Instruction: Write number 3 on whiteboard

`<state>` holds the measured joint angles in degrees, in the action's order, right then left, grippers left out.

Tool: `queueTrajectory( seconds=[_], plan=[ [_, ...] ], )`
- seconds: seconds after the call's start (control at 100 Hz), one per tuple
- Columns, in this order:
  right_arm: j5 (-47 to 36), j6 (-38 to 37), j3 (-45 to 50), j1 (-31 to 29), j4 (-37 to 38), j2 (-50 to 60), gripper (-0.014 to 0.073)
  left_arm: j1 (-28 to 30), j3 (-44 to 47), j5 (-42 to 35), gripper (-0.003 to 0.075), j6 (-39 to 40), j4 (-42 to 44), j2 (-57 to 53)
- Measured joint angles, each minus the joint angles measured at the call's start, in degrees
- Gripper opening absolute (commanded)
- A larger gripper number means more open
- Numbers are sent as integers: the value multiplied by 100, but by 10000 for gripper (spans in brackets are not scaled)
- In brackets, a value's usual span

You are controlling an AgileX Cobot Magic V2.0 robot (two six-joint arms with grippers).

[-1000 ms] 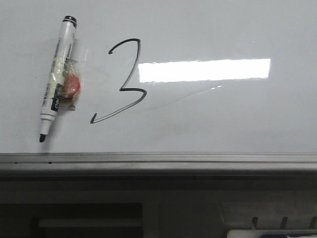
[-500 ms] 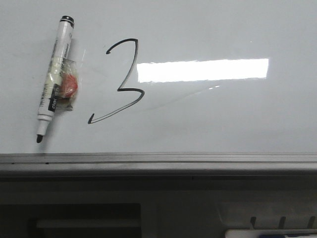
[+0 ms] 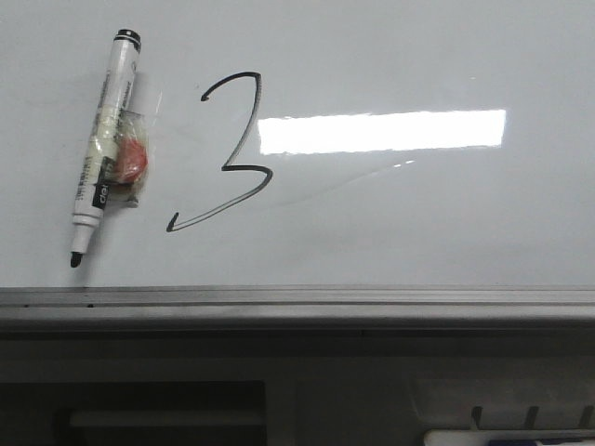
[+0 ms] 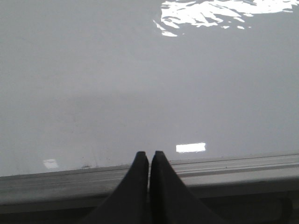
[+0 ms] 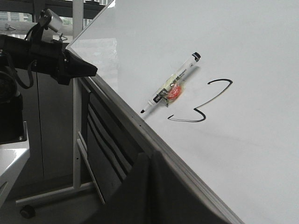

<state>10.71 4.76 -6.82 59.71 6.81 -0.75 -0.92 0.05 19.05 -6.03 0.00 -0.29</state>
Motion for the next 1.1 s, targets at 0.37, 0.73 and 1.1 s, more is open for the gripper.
queueTrajectory(
  seconds=[0.37,0.73,1.1],
  plan=[
    [0,0,0,0,0,0,-50,0,0,0,-21,0,0,0],
    [-307,0,0,-27,-472,0,-50,0,0,0,-21,0,0,0],
    [-383,0,0,-2490,-496,-60,-50,0,0,0,-21,0,0,0]
  ],
)
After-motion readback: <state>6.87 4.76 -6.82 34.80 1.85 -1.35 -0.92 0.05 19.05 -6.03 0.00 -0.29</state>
